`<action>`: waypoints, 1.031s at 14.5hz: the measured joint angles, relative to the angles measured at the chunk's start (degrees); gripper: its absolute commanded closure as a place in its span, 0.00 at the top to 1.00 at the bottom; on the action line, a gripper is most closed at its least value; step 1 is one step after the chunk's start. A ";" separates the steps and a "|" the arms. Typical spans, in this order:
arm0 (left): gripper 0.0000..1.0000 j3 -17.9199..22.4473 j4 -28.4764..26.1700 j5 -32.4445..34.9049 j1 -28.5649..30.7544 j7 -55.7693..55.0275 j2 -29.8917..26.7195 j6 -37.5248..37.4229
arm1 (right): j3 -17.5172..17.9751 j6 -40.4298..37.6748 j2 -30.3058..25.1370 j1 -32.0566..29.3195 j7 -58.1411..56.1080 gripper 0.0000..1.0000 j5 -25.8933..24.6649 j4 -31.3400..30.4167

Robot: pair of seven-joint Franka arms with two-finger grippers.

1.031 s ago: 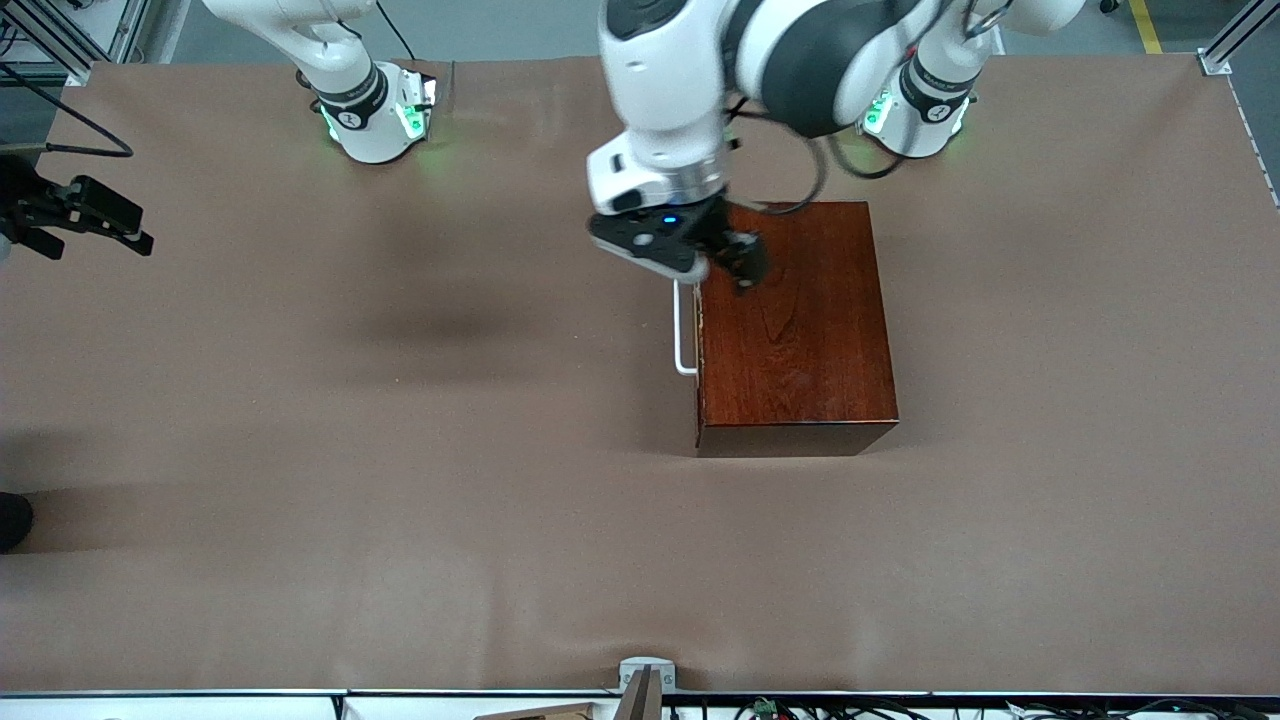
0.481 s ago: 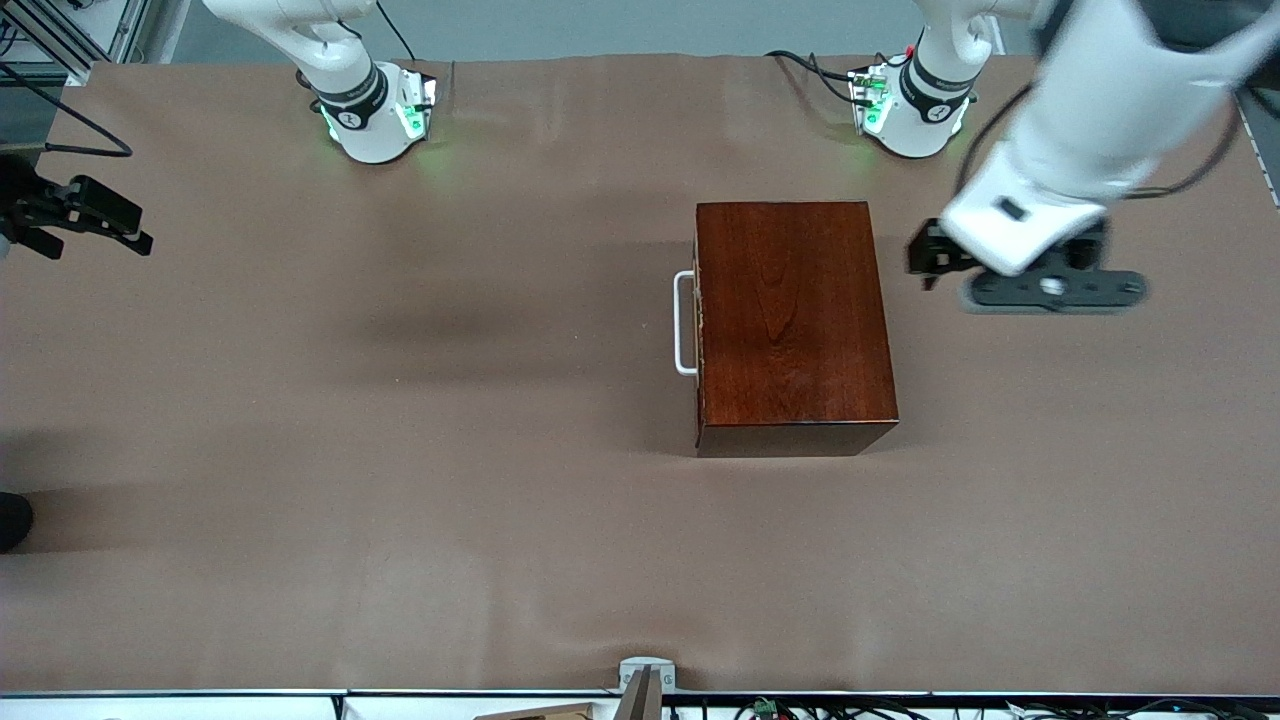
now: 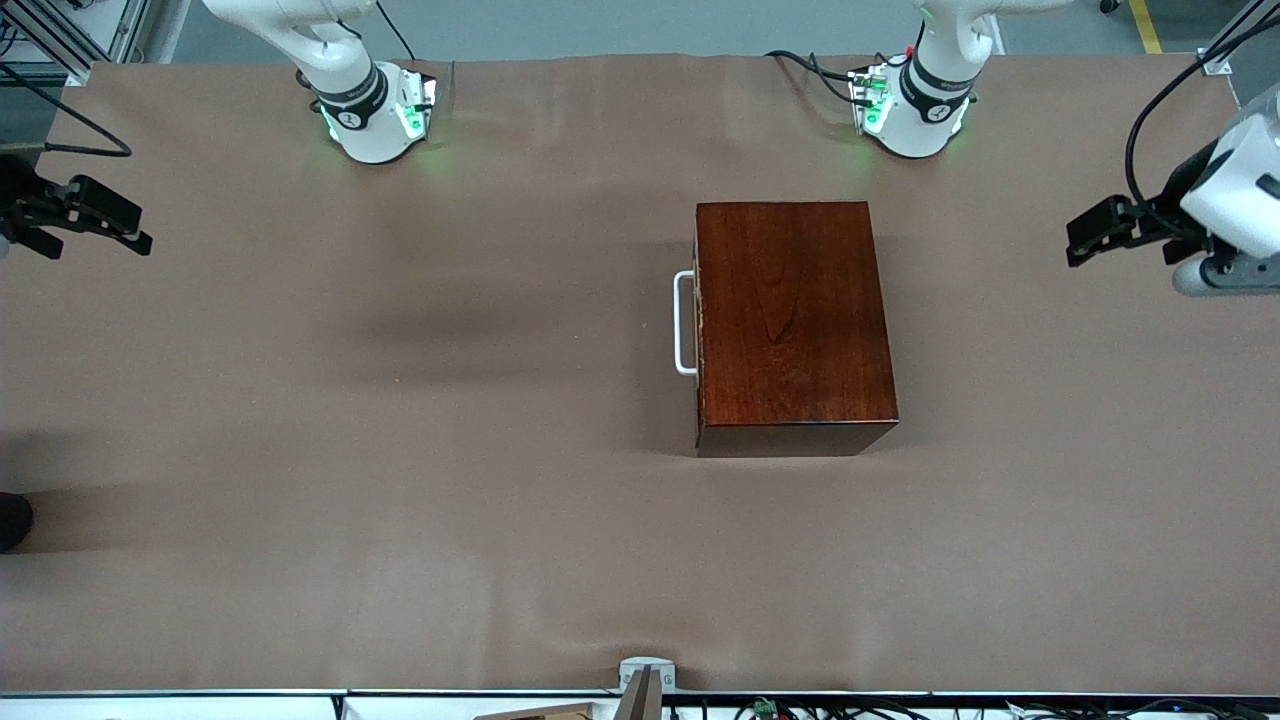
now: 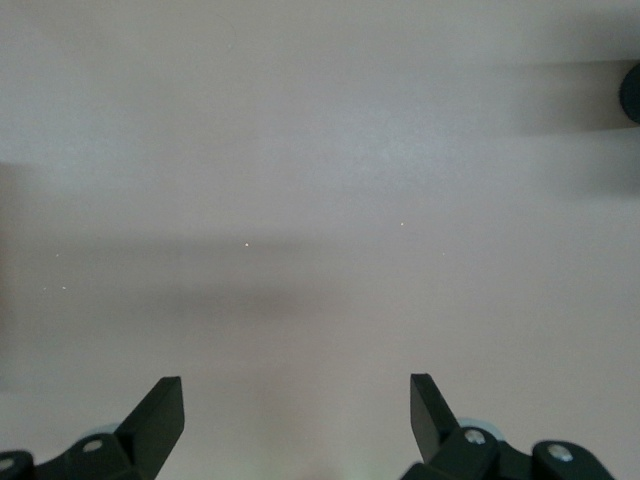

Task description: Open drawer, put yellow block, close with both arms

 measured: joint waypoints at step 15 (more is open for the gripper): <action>1.00 3.44 -8.93 -1.80 -0.40 -1.20 -4.53 6.23 | 0.00 0.01 0.00 0.00 0.00 1.00 0.00 0.02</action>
